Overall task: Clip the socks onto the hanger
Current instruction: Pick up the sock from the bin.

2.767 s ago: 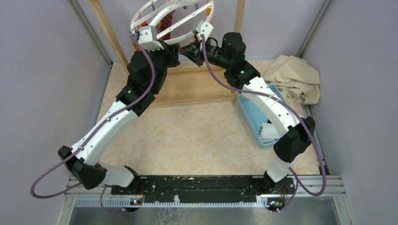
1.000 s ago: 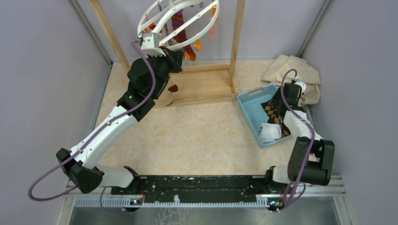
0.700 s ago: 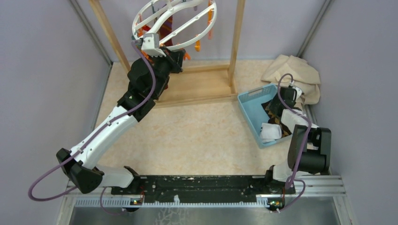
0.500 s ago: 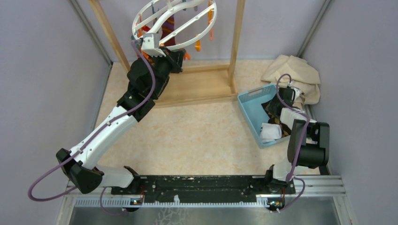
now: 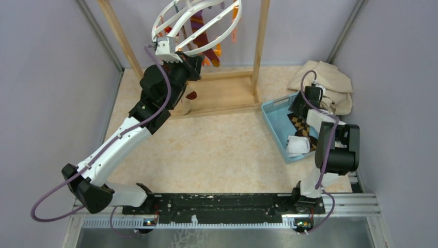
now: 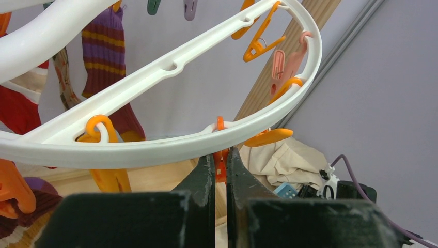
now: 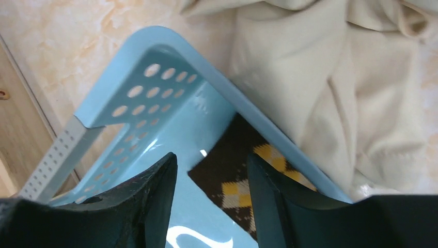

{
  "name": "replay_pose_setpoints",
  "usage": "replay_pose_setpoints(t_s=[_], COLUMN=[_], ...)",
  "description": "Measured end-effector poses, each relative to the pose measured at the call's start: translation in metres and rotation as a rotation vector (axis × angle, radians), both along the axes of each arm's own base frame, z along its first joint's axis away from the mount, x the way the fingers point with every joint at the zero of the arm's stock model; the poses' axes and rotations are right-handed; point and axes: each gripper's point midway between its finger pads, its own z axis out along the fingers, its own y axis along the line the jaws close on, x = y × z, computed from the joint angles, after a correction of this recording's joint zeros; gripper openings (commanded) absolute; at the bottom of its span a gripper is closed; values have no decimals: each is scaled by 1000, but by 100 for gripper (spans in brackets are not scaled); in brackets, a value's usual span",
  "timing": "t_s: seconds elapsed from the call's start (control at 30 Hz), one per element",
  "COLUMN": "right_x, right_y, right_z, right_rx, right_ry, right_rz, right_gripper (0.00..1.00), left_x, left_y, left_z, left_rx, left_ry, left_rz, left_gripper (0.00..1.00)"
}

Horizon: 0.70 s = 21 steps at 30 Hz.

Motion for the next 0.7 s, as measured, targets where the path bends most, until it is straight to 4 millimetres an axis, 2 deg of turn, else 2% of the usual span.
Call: replay_pose_setpoints(t_s=[0.1,0.23,0.7], right_x=[10,9,1], right_y=[8,15,-4], right_z=[-4,-20,-27], right_rx=[-9,-23,-183], right_ry=[10,68,152], right_rz=[30,50,-13], right_gripper=[54,53,40], left_x=[0,0,1], left_y=[0,0,0], left_z=[0,0,-2], left_rx=[1,2,6], left_ry=[0,0,1], left_rz=[0,1,2], left_gripper=[0,0,0])
